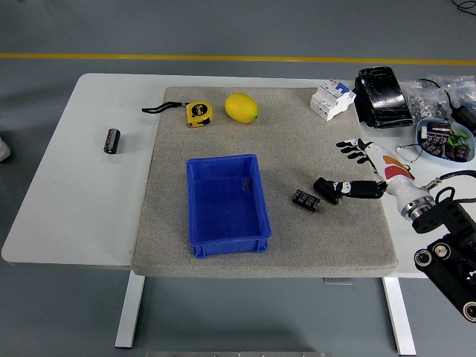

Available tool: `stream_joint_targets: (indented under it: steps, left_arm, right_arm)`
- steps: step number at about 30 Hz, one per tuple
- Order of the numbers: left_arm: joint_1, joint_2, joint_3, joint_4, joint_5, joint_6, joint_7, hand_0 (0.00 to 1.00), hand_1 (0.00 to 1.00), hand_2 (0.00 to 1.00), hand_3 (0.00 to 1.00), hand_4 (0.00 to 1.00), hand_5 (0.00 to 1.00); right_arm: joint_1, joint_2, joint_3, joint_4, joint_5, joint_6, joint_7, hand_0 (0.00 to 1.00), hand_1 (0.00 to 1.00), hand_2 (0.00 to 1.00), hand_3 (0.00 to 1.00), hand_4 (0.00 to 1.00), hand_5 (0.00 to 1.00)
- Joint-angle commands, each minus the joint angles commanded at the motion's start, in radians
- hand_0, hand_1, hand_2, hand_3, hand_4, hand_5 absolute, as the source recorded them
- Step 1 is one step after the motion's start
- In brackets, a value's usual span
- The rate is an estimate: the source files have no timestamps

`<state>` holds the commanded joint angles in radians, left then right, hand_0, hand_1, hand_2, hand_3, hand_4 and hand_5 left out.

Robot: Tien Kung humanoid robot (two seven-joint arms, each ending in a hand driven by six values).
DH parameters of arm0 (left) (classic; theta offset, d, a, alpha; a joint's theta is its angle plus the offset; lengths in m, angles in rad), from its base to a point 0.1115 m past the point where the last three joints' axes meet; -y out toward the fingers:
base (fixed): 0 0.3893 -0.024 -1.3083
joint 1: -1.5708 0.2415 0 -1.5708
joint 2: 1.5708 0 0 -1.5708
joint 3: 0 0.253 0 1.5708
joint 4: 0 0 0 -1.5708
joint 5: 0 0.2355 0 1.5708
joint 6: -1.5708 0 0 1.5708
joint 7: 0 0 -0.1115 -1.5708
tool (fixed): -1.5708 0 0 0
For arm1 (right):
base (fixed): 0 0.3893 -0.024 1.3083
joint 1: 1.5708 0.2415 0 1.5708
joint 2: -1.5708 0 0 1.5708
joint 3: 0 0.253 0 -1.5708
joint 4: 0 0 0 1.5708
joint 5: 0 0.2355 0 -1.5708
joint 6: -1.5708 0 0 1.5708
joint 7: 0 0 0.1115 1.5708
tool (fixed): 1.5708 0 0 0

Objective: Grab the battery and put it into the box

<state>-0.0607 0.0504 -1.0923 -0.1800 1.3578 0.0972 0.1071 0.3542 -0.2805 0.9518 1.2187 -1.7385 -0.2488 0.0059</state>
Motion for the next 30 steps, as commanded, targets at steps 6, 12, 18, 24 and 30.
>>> stream_joint_targets:
  steps: [6, 12, 18, 24, 30]
  left_arm:
    - [-0.002, 0.002, 0.0, 0.0, 0.001, 0.001, 0.001, 0.65, 0.63, 0.71, 0.746, 0.706, 0.744]
    - [-0.003, 0.003, 0.004, 0.0, -0.001, 0.0, 0.002, 0.65, 0.627, 0.705, 0.743, 0.706, 0.742]
    - [-0.006, 0.004, 0.014, 0.0, -0.006, -0.001, 0.003, 0.65, 0.625, 0.703, 0.742, 0.708, 0.74]
    - [-0.009, 0.004, 0.021, 0.0, -0.011, -0.003, 0.004, 0.651, 0.625, 0.7, 0.742, 0.708, 0.736]
    - [-0.011, 0.004, 0.028, 0.0, -0.016, -0.004, 0.004, 0.651, 0.624, 0.698, 0.742, 0.709, 0.735]
  right_arm:
    - [0.023, 0.008, -0.032, -0.003, -0.001, -0.009, -0.011, 0.475, 0.543, 0.549, 0.555, 0.989, 0.301]
    - [0.046, 0.018, -0.07, -0.053, -0.022, -0.033, -0.014, 0.449, 0.511, 0.512, 0.532, 0.976, 0.293]
    - [0.062, 0.031, -0.086, -0.114, -0.058, -0.054, -0.01, 0.435, 0.483, 0.485, 0.521, 0.959, 0.279]
    - [0.077, 0.04, -0.104, -0.168, -0.087, -0.08, 0.005, 0.434, 0.477, 0.481, 0.517, 0.952, 0.275]
    - [0.085, 0.047, -0.112, -0.199, -0.103, -0.086, 0.008, 0.434, 0.474, 0.477, 0.51, 0.946, 0.272]
